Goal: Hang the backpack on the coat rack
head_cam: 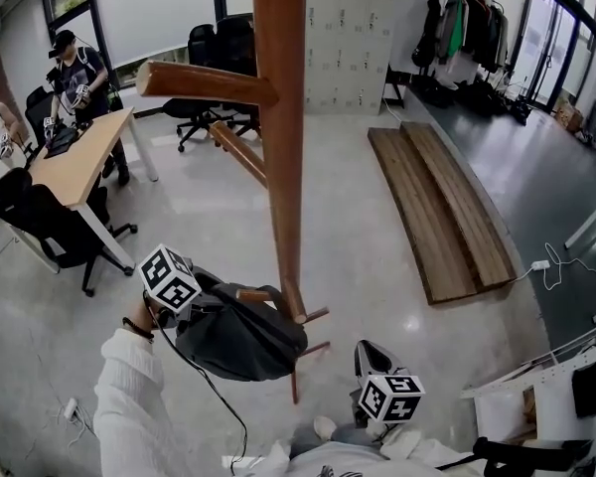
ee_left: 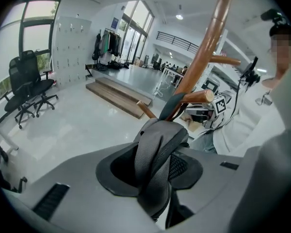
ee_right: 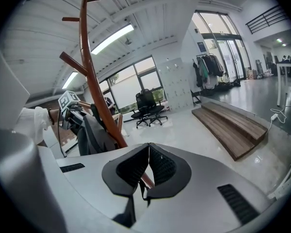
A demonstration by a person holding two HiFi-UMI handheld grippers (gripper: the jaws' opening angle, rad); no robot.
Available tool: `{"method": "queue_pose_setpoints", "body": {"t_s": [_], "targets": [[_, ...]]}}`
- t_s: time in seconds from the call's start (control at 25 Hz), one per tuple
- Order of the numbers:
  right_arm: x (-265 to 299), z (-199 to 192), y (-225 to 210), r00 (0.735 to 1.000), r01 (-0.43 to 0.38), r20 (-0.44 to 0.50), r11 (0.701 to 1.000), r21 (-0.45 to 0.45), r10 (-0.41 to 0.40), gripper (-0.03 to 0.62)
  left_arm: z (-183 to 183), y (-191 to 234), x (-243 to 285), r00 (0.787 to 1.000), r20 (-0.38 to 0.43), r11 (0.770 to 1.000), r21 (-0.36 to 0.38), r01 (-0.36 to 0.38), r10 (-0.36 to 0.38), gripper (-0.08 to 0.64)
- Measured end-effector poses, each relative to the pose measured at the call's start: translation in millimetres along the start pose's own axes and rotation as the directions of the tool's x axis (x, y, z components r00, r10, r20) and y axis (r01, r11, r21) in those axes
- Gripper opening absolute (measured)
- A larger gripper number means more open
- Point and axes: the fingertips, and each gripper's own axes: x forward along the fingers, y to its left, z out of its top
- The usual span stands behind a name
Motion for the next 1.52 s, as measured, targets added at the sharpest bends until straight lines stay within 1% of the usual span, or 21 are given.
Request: {"method": "queue_pose_setpoints", "body": {"t_s": [0.16,0.24,0.44,0.72,0.84,0.96,1.08,1.2,1.28,1.4,1.48,1.52], "targets": [[3.2,0.1,4.4,1.0,-0.008,-0.004,1.0,-0.008,0.008,0.013,-2.2,-1.1,10.5,1.0,-0.012,0.999,0.041,0.001,-0.001,0.126],[4.3,0.7,5.2,1.0,-0.009,-0.008,1.0,-0.011,0.009,0.013,-3.8,-1.7,15.9,1.0,-0.001,0.999,0.05,-0.008,0.008,0.126],[2.5,-5.2,6.2,1.0,-0.014,-0.025,1.0,-0.016,0.014,0.014,-10.1,-9.3,29.2,0.999,0.03,0.999,0.029,-0.041,0.04,0.126],[6.6,-4.3,11.1,0.999,-0.033,-0.022,0.999,-0.032,0.032,0.014,-19.8,-14.7,45.7,0.994,0.078,0.997,0.022,-0.08,0.078,0.143],[6.1,-3.8,11.9,0.999,-0.036,-0.025,0.999,-0.035,0.036,0.014,-20.8,-13.9,52.2,0.988,0.11,0.994,0.011,-0.107,0.105,0.152],[3.7,-5.3,6.6,0.999,-0.034,-0.025,0.999,-0.034,0.033,0.014,-21.1,-12.3,57.7,0.977,0.148,0.987,-0.001,-0.158,0.157,0.166],[0.2,-7.1,-0.5,0.999,-0.029,-0.026,0.999,-0.028,0.028,0.014,-21.6,-11.5,56.9,0.956,0.186,0.973,-0.012,-0.229,0.227,0.184],[-1.9,-9.2,-2.5,0.999,-0.032,-0.029,0.999,-0.025,0.031,0.014,-23.4,-9.9,51.6,0.924,0.225,0.95,-0.028,-0.312,0.31,0.207],[-1.8,-10.6,0.7,0.999,-0.041,-0.032,0.999,-0.026,0.04,0.014,-25.5,-7.7,46.1,0.894,0.265,0.931,-0.058,-0.36,0.362,0.224],[-2.3,-13.1,7.0,0.998,-0.062,-0.036,0.997,-0.035,0.06,0.014,-31.9,-5.5,38.2,0.838,0.328,0.899,-0.128,-0.419,0.437,0.255],[-3.2,-15.3,9.4,0.997,-0.075,-0.039,0.996,-0.039,0.073,0.014,-38.8,-8.0,35.4,0.807,0.357,0.882,-0.176,-0.437,0.471,0.27],[-3.6,-16.3,10.2,0.996,-0.08,-0.041,0.996,-0.041,0.078,0.014,-42.9,-10.1,34.4,0.795,0.367,0.876,-0.198,-0.44,0.482,0.275]]}}
